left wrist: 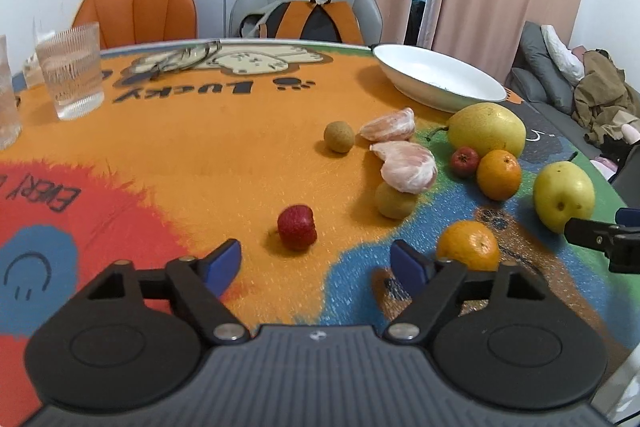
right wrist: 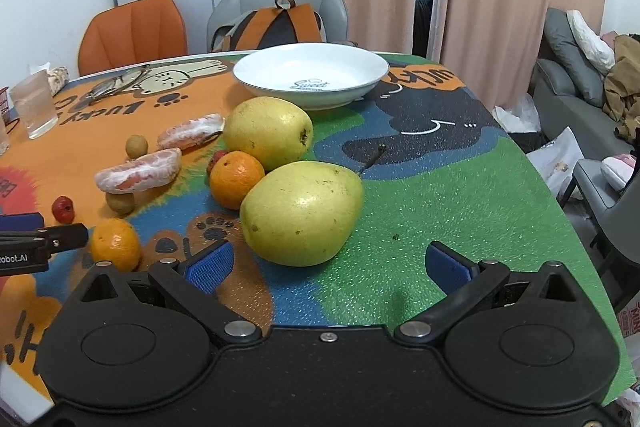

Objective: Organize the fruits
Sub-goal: 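Move the left tool to the small red fruit and close on it, then close the right tool on the large yellow pear while the left tool holds the red fruit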

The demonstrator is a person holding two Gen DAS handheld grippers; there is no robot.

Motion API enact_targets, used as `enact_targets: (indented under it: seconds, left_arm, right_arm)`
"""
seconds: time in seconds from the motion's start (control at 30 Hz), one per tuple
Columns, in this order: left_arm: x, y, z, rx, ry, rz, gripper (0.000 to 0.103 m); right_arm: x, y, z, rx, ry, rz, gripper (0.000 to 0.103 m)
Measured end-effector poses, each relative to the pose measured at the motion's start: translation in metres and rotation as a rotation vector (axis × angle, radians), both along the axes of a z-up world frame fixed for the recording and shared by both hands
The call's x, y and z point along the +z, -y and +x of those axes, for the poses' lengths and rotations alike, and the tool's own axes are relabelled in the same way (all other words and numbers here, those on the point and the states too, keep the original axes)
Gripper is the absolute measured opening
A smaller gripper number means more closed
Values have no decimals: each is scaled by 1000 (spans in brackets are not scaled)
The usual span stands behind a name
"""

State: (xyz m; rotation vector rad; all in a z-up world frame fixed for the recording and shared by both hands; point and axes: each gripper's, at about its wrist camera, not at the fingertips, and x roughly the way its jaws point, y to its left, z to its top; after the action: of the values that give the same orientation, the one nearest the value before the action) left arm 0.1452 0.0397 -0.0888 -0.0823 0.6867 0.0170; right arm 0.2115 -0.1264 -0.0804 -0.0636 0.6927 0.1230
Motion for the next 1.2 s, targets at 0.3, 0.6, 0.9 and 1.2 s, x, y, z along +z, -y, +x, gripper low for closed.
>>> enact_targets:
  seconds: [0.3, 0.6, 0.9, 1.2]
  left_arm:
    - [0, -2, 9, 20, 15, 33, 44]
    - [2, -6, 12, 18, 8, -1, 24]
    - [3, -10, 11, 21, 6, -9, 24]
    - [4, -11, 12, 25, 3, -12, 24]
  right_arm:
    - [-8, -4, 13, 2, -22, 16, 102]
    - [-10, -9, 26, -3, -29, 22, 94]
    - [-15, -16, 34, 30, -55, 19, 69]
    - [-15, -12, 32, 59, -35, 22, 67]
